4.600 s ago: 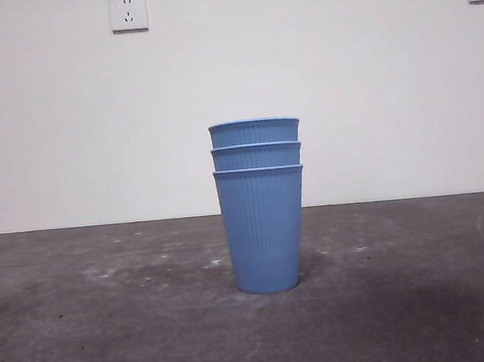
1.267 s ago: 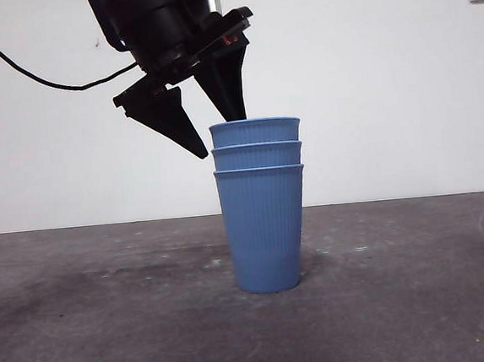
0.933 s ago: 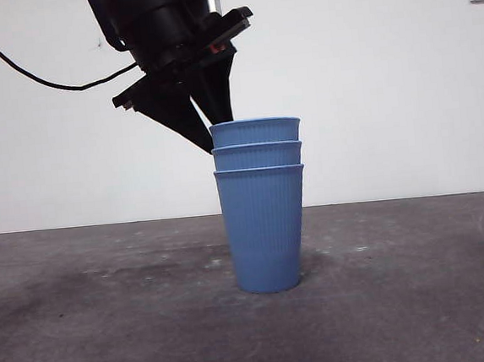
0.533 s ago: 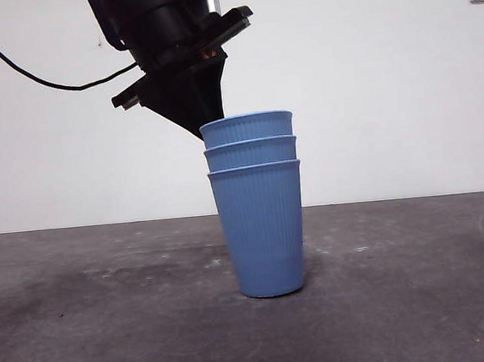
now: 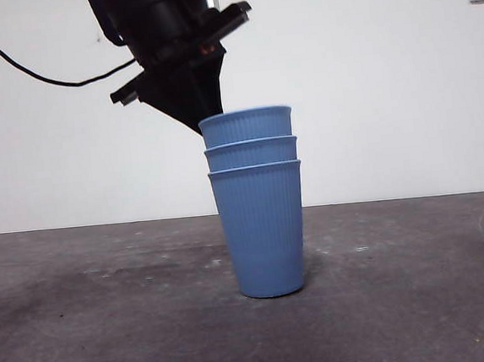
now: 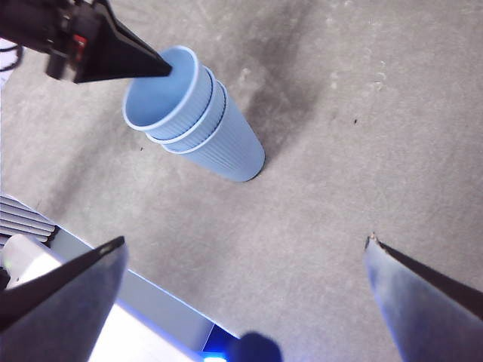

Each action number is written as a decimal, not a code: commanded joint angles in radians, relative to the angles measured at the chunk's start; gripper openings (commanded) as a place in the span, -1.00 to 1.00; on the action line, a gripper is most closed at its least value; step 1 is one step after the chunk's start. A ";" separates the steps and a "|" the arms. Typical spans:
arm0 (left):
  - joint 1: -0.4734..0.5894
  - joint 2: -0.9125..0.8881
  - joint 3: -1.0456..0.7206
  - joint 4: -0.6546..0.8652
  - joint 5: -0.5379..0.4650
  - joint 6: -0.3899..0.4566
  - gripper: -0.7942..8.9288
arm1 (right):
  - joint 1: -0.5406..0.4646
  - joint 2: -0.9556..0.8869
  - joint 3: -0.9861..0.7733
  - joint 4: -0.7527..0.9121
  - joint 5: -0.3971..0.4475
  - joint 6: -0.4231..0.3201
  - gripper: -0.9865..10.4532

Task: Pick up the cup on the top,put the cup on the left,pick up the cup in the middle,put the cup on the right

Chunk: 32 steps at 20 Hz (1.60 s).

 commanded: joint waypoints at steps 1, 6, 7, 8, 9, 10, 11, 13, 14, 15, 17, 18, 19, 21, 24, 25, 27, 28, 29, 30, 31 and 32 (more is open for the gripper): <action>-0.002 -0.019 0.031 -0.023 -0.001 -0.001 -0.85 | 0.003 0.000 0.001 0.006 0.002 0.002 0.16; -0.003 -0.032 0.139 -0.150 -0.002 0.013 -0.85 | 0.003 0.000 0.001 0.005 0.002 0.002 0.16; -0.002 -0.032 0.174 -0.193 -0.002 0.031 -0.85 | 0.003 0.000 0.001 0.005 0.002 0.002 0.16; -0.002 -0.037 0.206 -0.233 -0.004 0.042 -0.85 | 0.003 0.000 0.001 0.005 0.002 0.002 0.16; -0.002 -0.041 0.239 -0.263 -0.005 0.057 -0.85 | 0.003 0.000 0.001 0.005 0.002 0.002 0.16; -0.002 -0.048 0.272 -0.290 -0.011 0.059 -0.85 | 0.003 0.000 0.001 0.006 0.002 0.002 0.16; -0.002 -0.054 0.301 -0.311 -0.026 0.062 -0.85 | 0.003 0.000 0.001 0.006 0.002 0.002 0.16; -0.001 -0.068 0.354 -0.346 -0.039 0.077 -0.85 | 0.003 0.000 0.001 0.006 0.002 0.002 0.16; 0.000 -0.077 0.366 -0.346 -0.049 0.079 -0.85 | 0.003 0.000 0.001 0.006 0.002 0.002 0.16; 0.003 -0.090 0.376 -0.357 -0.060 0.081 -0.85 | 0.003 0.000 0.001 0.006 0.002 0.002 0.16; 0.013 -0.112 0.376 -0.380 -0.104 0.092 -0.85 | 0.003 0.000 0.001 0.006 0.002 0.003 0.16; 0.025 -0.119 0.376 -0.407 -0.151 0.108 -0.85 | 0.003 0.000 0.001 0.006 0.002 0.006 0.16; 0.038 -0.121 0.376 -0.428 -0.180 0.113 -0.85 | 0.004 0.000 0.001 0.006 0.002 0.008 0.16; 0.081 -0.121 0.374 -0.448 -0.184 0.117 -0.85 | 0.010 0.000 0.001 0.006 0.002 0.013 0.16; 0.146 -0.121 0.372 -0.431 -0.179 0.121 -0.85 | 0.010 0.003 0.001 0.008 0.002 0.013 0.16; 0.159 -0.121 0.372 -0.431 -0.179 0.121 -0.85 | 0.010 0.006 0.002 0.010 0.002 0.014 0.16; 0.186 -0.121 0.371 -0.430 -0.175 0.132 -0.85 | 0.010 0.019 0.001 0.022 0.002 0.023 0.16; 0.200 -0.121 0.366 -0.426 -0.161 0.133 -0.85 | 0.010 0.029 0.002 0.032 0.002 0.026 0.16; 0.211 -0.121 0.352 -0.413 -0.140 0.133 -0.85 | 0.010 0.039 0.002 0.040 0.002 0.029 0.16; 0.223 -0.121 0.325 -0.394 -0.117 0.133 -0.85 | 0.010 0.050 0.002 0.048 0.002 0.029 0.16; 0.234 -0.121 0.291 -0.380 -0.101 0.133 -0.85 | 0.010 0.061 0.002 0.051 0.002 0.029 0.16; 0.241 -0.121 0.244 -0.352 -0.100 0.133 -0.85 | 0.010 0.072 0.002 0.052 0.002 0.029 0.16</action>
